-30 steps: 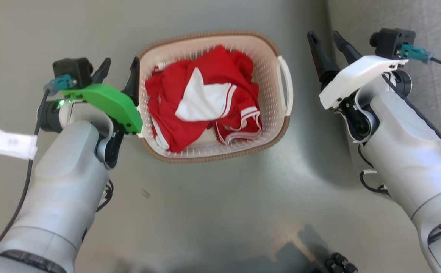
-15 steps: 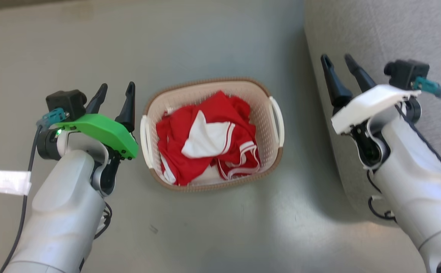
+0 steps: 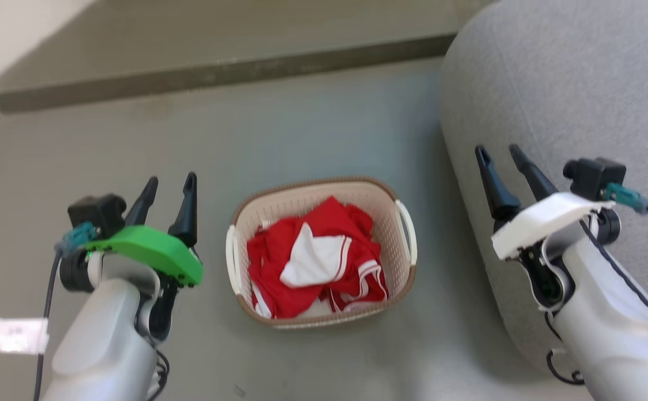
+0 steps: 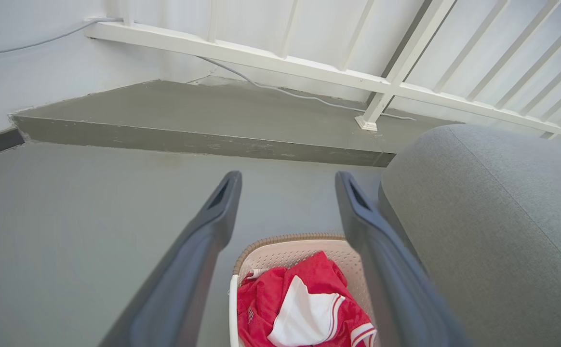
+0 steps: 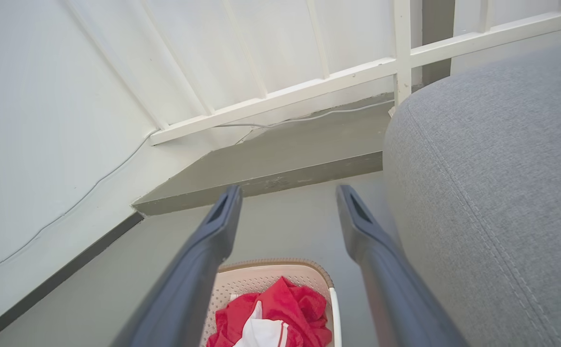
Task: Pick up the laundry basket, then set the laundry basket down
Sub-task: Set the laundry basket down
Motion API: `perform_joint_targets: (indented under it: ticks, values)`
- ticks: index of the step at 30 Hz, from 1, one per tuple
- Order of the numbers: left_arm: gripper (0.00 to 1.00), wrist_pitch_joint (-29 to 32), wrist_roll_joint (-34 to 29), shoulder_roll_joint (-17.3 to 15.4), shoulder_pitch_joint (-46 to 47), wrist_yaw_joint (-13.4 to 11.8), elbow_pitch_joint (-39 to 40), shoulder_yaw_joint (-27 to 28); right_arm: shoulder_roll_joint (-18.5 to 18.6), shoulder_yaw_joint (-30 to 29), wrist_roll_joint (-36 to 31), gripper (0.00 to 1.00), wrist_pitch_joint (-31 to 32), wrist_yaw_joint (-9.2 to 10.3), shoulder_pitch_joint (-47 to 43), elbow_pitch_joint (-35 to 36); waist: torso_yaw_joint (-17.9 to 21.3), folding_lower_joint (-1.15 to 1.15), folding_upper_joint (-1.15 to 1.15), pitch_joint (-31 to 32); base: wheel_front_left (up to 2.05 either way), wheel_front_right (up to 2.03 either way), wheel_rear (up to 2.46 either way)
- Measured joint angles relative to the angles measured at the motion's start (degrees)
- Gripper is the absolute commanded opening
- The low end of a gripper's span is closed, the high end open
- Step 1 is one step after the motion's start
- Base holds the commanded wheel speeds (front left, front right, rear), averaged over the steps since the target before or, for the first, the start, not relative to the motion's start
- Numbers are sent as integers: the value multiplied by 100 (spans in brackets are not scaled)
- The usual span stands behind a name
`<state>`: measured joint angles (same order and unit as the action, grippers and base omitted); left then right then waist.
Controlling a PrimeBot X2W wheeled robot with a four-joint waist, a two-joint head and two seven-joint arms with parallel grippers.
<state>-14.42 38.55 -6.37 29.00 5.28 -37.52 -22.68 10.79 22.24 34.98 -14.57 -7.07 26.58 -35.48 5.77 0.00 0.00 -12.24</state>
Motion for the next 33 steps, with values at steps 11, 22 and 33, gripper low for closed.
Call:
perform_joint_targets:
  ticks: [11,22,33]
  values:
    - [100,0,-316,96,-875,-2,757,446,-10,-469,-315,100,0,7,-820,611,-8,0,0,797,0,0,0]
    - [100,0,-840,111,-1558,-33,1472,844,-44,-917,-738,100,-1,71,-1346,1450,-44,0,0,1076,0,0,0]
    - [100,0,-1225,167,-1991,-70,1951,1021,-156,-1046,-1045,100,-1,113,-1793,1749,-77,0,0,1122,0,0,0]
